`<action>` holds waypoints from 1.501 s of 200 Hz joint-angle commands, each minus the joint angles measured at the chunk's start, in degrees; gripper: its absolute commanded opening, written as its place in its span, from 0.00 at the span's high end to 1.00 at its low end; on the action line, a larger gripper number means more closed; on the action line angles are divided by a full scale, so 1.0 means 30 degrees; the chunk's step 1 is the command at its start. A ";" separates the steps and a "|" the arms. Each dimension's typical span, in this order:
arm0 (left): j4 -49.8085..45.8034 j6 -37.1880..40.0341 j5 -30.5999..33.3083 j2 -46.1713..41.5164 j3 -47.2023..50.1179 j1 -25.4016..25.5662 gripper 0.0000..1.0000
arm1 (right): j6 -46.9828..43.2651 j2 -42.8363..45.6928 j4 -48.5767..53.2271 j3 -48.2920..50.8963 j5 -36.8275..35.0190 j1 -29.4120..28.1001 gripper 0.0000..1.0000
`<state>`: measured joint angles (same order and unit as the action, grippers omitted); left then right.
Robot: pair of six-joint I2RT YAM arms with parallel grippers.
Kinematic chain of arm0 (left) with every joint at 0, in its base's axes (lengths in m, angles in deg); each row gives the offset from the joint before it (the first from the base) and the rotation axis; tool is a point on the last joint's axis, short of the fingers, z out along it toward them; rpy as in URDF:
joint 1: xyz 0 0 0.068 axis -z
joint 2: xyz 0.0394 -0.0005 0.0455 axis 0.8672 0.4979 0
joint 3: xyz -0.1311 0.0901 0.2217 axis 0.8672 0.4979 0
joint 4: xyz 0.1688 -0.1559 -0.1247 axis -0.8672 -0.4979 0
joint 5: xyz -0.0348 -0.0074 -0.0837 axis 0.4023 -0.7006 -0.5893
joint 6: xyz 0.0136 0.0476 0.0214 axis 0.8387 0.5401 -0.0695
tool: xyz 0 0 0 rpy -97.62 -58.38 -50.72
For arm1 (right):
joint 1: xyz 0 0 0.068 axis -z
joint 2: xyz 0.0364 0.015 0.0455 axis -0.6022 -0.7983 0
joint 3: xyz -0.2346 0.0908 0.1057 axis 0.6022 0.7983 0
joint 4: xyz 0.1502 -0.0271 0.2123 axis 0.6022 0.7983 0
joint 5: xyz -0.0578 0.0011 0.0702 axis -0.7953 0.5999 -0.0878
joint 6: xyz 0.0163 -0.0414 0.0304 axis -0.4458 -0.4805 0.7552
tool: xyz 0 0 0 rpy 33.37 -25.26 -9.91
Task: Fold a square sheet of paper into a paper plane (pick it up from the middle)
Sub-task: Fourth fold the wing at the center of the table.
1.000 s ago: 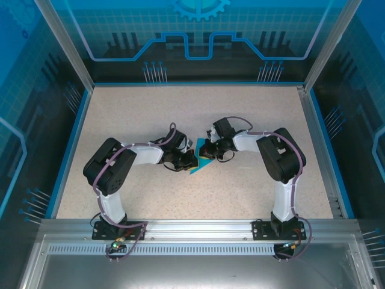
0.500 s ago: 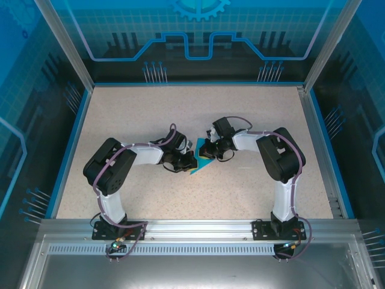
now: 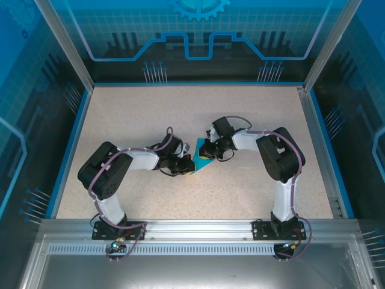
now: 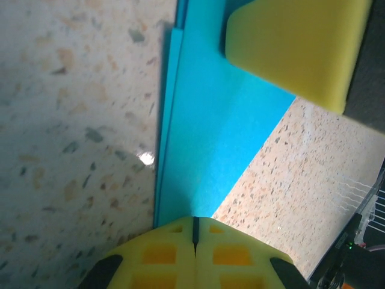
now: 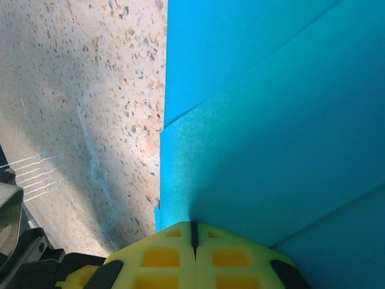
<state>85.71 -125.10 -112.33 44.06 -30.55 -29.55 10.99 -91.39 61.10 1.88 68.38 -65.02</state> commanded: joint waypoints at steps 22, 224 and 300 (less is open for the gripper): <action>-0.4520 0.0436 -0.0317 -0.1151 0.1267 0.0145 0.97 | -0.0365 -0.1518 0.2591 0.0605 -0.2606 0.0101 0.96; -0.1781 -0.0040 0.0763 0.2014 -0.2180 0.0042 1.00 | -0.0322 -0.1869 0.2898 0.0312 -0.2425 0.0103 0.96; -0.3415 0.0465 0.0315 -0.0492 0.1399 0.0084 1.00 | -0.0417 -0.1913 0.3262 0.0225 -0.2711 0.0130 0.97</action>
<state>85.95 -125.32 -110.86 43.89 -30.77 -29.55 10.55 -91.93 63.05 0.65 68.60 -64.99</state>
